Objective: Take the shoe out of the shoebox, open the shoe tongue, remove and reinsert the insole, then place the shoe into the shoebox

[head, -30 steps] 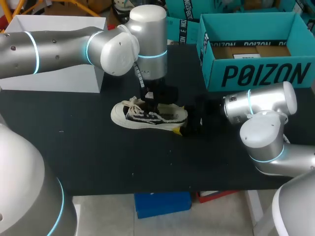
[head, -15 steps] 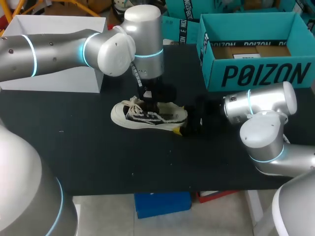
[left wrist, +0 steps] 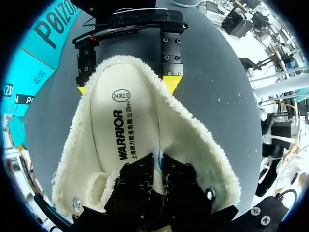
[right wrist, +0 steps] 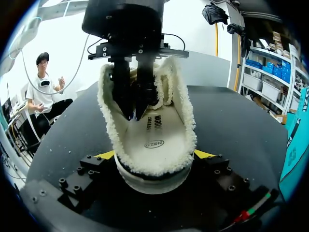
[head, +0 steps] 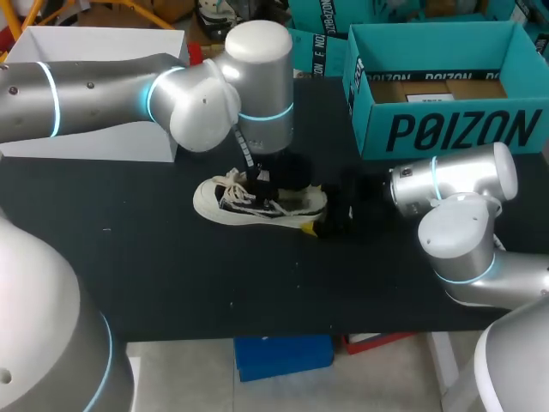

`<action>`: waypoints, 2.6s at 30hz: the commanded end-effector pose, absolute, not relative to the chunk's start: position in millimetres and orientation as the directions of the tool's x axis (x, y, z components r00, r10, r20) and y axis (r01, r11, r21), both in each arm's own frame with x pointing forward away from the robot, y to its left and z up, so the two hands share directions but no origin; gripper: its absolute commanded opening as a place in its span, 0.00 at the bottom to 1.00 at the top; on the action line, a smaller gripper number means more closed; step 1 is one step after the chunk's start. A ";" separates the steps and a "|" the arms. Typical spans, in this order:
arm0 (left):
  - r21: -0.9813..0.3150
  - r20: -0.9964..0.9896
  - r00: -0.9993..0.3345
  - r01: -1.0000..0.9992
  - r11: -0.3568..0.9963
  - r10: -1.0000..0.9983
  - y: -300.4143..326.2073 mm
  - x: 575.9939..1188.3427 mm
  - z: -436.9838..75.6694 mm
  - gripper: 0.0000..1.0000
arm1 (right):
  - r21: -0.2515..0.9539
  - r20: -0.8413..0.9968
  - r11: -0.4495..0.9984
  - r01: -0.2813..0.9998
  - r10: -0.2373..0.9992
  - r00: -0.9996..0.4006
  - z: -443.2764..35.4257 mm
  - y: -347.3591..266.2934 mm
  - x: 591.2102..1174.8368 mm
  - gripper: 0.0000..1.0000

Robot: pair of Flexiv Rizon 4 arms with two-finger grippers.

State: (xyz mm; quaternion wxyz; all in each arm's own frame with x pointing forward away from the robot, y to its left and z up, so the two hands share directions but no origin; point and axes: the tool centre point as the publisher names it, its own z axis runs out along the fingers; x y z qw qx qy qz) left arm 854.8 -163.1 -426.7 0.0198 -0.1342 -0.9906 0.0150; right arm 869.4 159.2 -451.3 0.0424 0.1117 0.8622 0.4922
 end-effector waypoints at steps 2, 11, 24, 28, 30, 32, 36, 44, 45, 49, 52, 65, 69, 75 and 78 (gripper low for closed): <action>0.097 -0.226 -0.944 0.224 0.970 0.241 -164.5 830.8 -523.6 0.12 | 0.857 0.039 0.492 0.155 0.238 -0.971 -456.6 164.1 871.2 0.00; 0.195 -0.319 -0.913 0.201 0.960 0.256 -158.6 846.0 -575.0 0.09 | 0.857 0.039 0.492 0.155 0.238 -0.971 -456.6 164.1 871.2 0.00; 0.199 -0.466 -0.863 0.113 0.973 0.195 -140.5 894.2 -598.3 0.17 | 0.857 0.039 0.492 0.155 0.238 -0.971 -456.6 164.1 871.2 0.00; 0.181 -0.506 -0.847 0.081 0.980 0.163 -140.6 909.2 -603.7 0.18 | 0.857 0.039 0.492 0.155 0.238 -0.971 -456.6 164.1 871.2 0.00; 0.172 -0.514 -0.843 0.079 0.982 0.158 -142.4 915.2 -606.3 0.18 | 0.857 0.039 0.492 0.155 0.238 -0.971 -456.6 164.1 871.2 0.00; 0.169 -0.526 -0.837 0.070 0.983 0.150 -144.7 920.9 -609.4 0.18 | 0.857 0.039 0.492 0.155 0.238 -0.971 -456.6 164.1 871.2 0.00; 0.155 -0.534 -0.835 0.058 0.986 0.133 -146.8 934.8 -614.7 0.18 | 0.857 0.039 0.492 0.155 0.238 -0.971 -456.6 164.1 871.2 0.00; 0.131 -0.567 -0.820 0.008 0.991 0.082 -145.3 958.6 -613.5 0.16 | 0.857 0.039 0.492 0.155 0.238 -0.971 -456.6 164.1 871.2 0.00; 0.128 -0.576 -0.814 0.002 0.992 0.076 -145.4 960.4 -611.5 0.16 | 0.857 0.039 0.492 0.155 0.238 -0.971 -456.6 164.1 871.2 0.00; 0.105 -0.596 -0.801 -0.022 0.994 0.046 -144.0 970.6 -604.5 0.16 | 0.857 0.039 0.492 0.155 0.238 -0.971 -456.6 164.1 871.2 0.00; 0.089 -0.611 -0.791 -0.037 0.995 0.025 -144.2 973.7 -601.7 0.16 | 0.857 0.039 0.492 0.155 0.238 -0.971 -456.6 164.1 871.2 0.00; 0.112 -0.644 -0.765 -0.065 0.992 0.023 -146.0 982.0 -594.9 0.18 | 0.857 0.039 0.492 0.155 0.238 -0.971 -456.6 164.1 871.2 0.00; 0.114 -0.643 -0.766 -0.062 0.992 0.026 -146.3 982.3 -594.4 0.10 | 0.857 0.039 0.492 0.155 0.238 -0.971 -456.6 164.1 871.2 0.00; 0.128 -0.653 -0.757 -0.070 0.989 0.031 -146.6 982.2 -594.6 0.11 | 0.857 0.039 0.492 0.155 0.238 -0.971 -456.6 164.1 871.2 0.00; 0.119 -0.648 -0.761 -0.072 0.990 0.023 -145.7 983.9 -594.5 0.05 | 0.857 0.039 0.492 0.155 0.238 -0.971 -456.6 164.1 871.2 0.00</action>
